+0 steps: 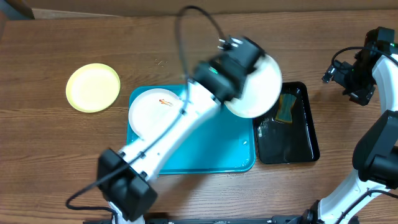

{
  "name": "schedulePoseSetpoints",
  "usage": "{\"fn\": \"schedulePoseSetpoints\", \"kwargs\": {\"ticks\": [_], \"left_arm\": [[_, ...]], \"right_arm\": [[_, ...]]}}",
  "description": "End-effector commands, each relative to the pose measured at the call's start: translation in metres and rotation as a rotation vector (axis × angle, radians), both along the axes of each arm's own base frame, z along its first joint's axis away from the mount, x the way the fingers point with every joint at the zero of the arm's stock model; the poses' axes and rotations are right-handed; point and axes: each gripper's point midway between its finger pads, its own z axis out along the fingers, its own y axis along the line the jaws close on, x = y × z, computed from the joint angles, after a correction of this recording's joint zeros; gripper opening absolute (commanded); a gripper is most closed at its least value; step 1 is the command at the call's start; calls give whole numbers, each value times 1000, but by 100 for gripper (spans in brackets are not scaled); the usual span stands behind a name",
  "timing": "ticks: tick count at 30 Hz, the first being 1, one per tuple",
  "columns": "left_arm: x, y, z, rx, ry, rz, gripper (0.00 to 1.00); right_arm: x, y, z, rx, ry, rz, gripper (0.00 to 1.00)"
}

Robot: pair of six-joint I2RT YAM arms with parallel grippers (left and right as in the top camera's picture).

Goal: Clean dirty plates on tray and stack at the side

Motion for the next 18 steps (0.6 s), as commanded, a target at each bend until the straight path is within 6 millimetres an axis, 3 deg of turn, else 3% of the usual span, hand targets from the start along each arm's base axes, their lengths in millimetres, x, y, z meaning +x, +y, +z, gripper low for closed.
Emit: {"fn": "schedulePoseSetpoints", "kwargs": {"ticks": [1, 5, 9, 13, 18], "left_arm": [[-9, -14, 40, 188, -245, -10, 4], [-39, -47, 79, 315, -472, -54, 4], [-62, -64, 111, 381, -631, -42, 4], [-76, -75, 128, 420, -703, -49, 4], [-77, -80, 132, 414, -714, -58, 4]], "right_arm": [[6, 0, 18, -7, -52, -1, 100], [6, 0, 18, -7, -52, -1, 100], [6, 0, 18, -7, -52, -1, 100], [6, 0, 18, -7, -52, -2, 100], [6, 0, 18, -7, -52, -1, 100]]}}
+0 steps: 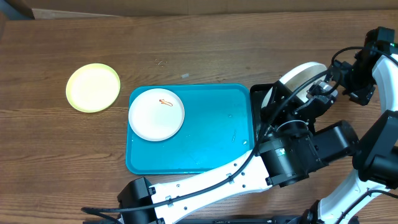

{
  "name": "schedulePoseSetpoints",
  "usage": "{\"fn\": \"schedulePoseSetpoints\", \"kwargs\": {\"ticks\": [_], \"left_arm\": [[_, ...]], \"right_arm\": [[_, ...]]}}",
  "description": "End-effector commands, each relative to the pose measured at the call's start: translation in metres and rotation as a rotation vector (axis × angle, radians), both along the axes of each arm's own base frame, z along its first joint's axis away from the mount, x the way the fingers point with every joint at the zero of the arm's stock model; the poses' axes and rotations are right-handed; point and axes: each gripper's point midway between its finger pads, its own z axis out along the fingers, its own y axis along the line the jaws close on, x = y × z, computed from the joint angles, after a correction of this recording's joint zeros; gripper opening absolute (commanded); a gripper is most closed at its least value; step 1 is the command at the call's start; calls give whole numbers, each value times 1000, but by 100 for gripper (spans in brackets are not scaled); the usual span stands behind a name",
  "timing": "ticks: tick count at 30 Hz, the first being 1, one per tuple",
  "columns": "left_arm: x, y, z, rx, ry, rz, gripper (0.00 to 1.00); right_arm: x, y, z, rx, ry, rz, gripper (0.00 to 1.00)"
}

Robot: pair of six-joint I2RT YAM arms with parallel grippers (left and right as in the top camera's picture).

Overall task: Clean dirty plates on tray and stack at the side
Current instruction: 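Lift the white plate with the left gripper and carry it left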

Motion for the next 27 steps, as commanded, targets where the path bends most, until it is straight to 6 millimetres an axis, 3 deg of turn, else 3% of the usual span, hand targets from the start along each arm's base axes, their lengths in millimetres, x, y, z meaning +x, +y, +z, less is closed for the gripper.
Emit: {"fn": "schedulePoseSetpoints", "kwargs": {"ticks": [1, 4, 10, 13, 16, 19, 22, 24, 25, 27], "left_arm": [[3, 11, 20, 34, -60, 56, 4], [6, 4, 11, -6, -14, 15, 4], [-14, -35, -67, -248, 464, -232, 4], [-6, -27, -88, -384, 633, -195, 4], [20, -3, -97, -475, 726, -128, 4], [53, 33, -106, -575, 830, -65, 4], [87, 86, -114, -701, 913, 45, 4], [111, 139, -118, -806, 941, 172, 4], [126, 180, -120, -876, 953, 251, 4], [139, 235, -123, -962, 949, 357, 4]], "right_arm": [[6, 0, 18, -7, -52, -2, 100], [6, 0, 18, -6, -52, -2, 100], [6, 0, 18, -7, -52, -2, 100], [6, 0, 18, -6, -52, -2, 100], [6, 0, 18, -6, -52, -1, 100], [6, 0, 18, -6, -52, -2, 100], [6, 0, 18, -6, -52, -2, 100], [6, 0, 18, -6, -52, -2, 100], [6, 0, 18, -7, -52, -2, 100], [6, 0, 18, -6, -52, -2, 100]]}}
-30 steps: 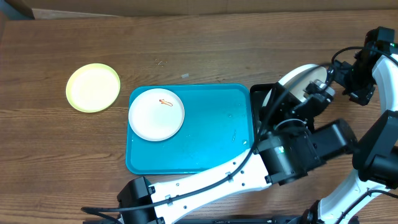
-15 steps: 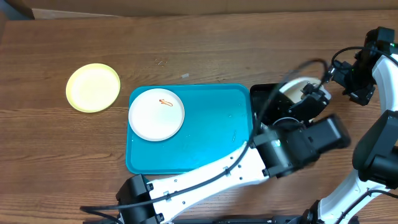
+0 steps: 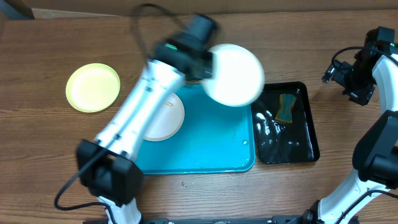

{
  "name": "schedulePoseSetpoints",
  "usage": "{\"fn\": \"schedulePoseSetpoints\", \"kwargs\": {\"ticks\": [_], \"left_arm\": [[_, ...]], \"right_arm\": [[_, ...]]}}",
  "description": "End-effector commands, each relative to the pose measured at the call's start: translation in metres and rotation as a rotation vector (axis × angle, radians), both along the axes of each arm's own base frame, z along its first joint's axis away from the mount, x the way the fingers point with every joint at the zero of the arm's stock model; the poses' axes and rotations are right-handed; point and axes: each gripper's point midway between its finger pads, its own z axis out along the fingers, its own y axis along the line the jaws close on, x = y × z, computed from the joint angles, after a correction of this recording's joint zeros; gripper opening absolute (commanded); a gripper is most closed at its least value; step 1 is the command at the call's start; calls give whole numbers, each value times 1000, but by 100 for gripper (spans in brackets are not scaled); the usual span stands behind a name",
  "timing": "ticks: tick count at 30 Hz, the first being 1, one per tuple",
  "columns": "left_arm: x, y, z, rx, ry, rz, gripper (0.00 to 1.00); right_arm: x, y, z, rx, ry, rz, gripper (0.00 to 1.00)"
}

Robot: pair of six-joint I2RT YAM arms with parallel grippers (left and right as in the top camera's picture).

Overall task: Clean dirty plates on tray and stack at the side
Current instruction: 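Lift the white plate with the left gripper and carry it left, then lower the white plate onto the yellow-rimmed plate and open left gripper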

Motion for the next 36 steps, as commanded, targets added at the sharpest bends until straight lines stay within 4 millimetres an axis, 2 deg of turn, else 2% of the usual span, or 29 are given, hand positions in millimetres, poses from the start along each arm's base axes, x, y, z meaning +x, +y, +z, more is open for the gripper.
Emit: {"fn": "schedulePoseSetpoints", "kwargs": {"ticks": [1, 5, 7, 11, 13, 14, 17, 22, 29, 34, 35, 36], "left_arm": [[22, 93, 6, -198, 98, 233, 4], [28, 209, 3, -211, 102, 493, 4], [23, 257, 2, -206, 98, 596, 4], [-1, 341, -7, -136, 101, 800, 4], [-17, 378, -15, -94, 109, 894, 4], [-22, 388, -19, -85, 112, 923, 4], [-32, 410, -34, -87, 115, 985, 4], [-38, 427, -65, -52, 108, 1026, 4], [-40, 422, -104, -47, 109, 1018, 4], [-38, 423, -112, -40, 91, 1019, 4], [-38, 423, -112, -41, 90, 1019, 7], [-38, 423, -112, -41, 90, 1018, 17]], "right_arm": [[6, -1, 18, -14, -49, -3, 100], [6, -1, 18, -14, -49, -3, 100], [6, -1, 18, -14, -49, -3, 100], [6, -1, 18, -13, -49, -3, 100], [6, -1, 18, -13, -49, -3, 100], [6, -1, 18, -14, -50, -3, 100], [6, -1, 18, -14, -49, -3, 100], [6, -1, 18, -14, -49, -3, 100], [6, -1, 18, -14, -49, -3, 100], [6, -1, 18, -14, -49, -3, 100], [6, -1, 18, -14, -49, -3, 100], [6, -1, 18, -14, -49, -3, 100]]}}
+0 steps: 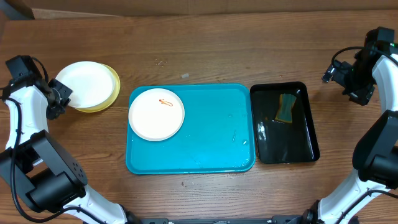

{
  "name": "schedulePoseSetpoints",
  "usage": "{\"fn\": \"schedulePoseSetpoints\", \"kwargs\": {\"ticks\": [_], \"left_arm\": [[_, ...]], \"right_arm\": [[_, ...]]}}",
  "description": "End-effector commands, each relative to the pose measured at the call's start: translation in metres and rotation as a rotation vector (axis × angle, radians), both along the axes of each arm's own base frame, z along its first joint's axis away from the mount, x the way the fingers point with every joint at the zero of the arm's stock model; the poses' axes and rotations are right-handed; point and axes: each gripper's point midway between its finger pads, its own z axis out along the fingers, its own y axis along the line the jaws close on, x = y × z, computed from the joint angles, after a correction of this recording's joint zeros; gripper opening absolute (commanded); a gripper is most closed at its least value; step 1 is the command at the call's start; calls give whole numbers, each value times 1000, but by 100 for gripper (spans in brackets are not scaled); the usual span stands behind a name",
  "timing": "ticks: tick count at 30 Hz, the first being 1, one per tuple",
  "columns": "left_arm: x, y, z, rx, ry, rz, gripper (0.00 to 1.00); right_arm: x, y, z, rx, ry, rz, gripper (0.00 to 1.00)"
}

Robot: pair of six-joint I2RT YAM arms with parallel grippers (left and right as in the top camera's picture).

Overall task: Clean dirty plates on tray and stack at the side
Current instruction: 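Lower the white plate onto the yellow-rimmed plate and open left gripper, then move the left gripper to the last white plate rim on teal tray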

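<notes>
A clean white plate (85, 84) lies over the yellow plate (111, 93) at the far left of the table, shifted a little to the left of it. My left gripper (63, 94) is at the white plate's left rim and looks shut on it. A second white plate (156, 114) with an orange smear lies at the left end of the teal tray (211, 137). My right gripper (329, 74) hangs at the far right, above and beyond the basin, holding nothing visible; its jaws are too small to read.
A black basin (308, 134) of water stands right of the tray, with a green-yellow sponge (286, 107) in its far part. The left arm runs down the table's left edge.
My left arm has moved from over the tray's far edge to the far left. The white plate it carried is now over the yellow plate. The right arm has not moved.
My left gripper held a white plate over the tray's right end by the basin. Then the arm reached over the basin with the plate. Then the plate was above the tray's far edge, and now it rests on the yellow plate at the left.
</notes>
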Motion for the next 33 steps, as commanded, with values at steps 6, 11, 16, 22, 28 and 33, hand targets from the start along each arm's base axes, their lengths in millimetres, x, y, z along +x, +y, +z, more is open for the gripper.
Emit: {"fn": "schedulePoseSetpoints", "kwargs": {"ticks": [6, 11, 16, 22, 28, 33], "left_arm": [[25, -49, 16, -235, -146, -154, 43], [19, -106, 54, -453, -173, -323, 32], [-18, -141, 65, -418, -9, -417, 33], [-59, -175, 51, -291, 286, -474, 32], [-76, -187, 17, -155, 433, -428, 34], [-85, -187, -12, -125, 459, -401, 36]], "right_arm": [[6, -1, 18, -14, -50, -3, 100], [6, -1, 18, -14, -50, -3, 100], [6, -1, 18, -14, -50, -3, 100], [6, -1, 18, -14, -50, -3, 100], [6, -1, 18, -14, -50, -3, 100], [6, -1, 18, -14, -50, -3, 100]]}}
